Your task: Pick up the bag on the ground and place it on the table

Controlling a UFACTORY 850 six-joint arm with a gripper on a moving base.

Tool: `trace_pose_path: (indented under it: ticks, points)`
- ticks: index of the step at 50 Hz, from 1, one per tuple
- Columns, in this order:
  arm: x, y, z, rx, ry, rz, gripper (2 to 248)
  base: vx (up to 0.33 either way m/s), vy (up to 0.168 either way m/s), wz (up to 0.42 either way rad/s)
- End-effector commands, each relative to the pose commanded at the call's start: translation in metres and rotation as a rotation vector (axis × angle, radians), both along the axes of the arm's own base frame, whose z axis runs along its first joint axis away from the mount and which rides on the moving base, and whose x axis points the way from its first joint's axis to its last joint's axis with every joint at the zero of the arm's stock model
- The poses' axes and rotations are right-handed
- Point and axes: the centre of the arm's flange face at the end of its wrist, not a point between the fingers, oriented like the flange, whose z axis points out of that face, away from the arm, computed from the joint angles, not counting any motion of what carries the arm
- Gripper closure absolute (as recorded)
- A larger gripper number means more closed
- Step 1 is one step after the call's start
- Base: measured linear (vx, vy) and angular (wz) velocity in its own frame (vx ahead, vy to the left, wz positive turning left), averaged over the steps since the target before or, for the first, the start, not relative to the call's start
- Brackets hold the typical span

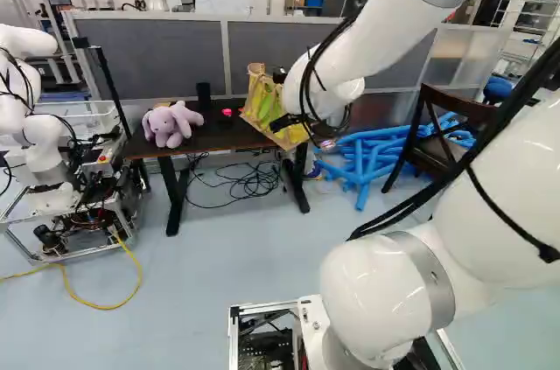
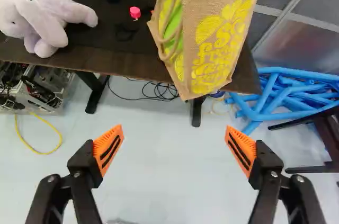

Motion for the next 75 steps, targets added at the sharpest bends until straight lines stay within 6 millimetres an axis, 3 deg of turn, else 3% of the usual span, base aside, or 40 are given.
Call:
trace_pose_path:
  ticks: [35, 75]
  points:
    - [-0.047, -0.015, -0.050, 0.076, -0.194, -0.078, 3, 0.000, 0.000, 0.000]
    - [-0.087, -0.025, -0.079, 0.117, -0.329, -0.133, 3, 0.000, 0.000, 0.000]
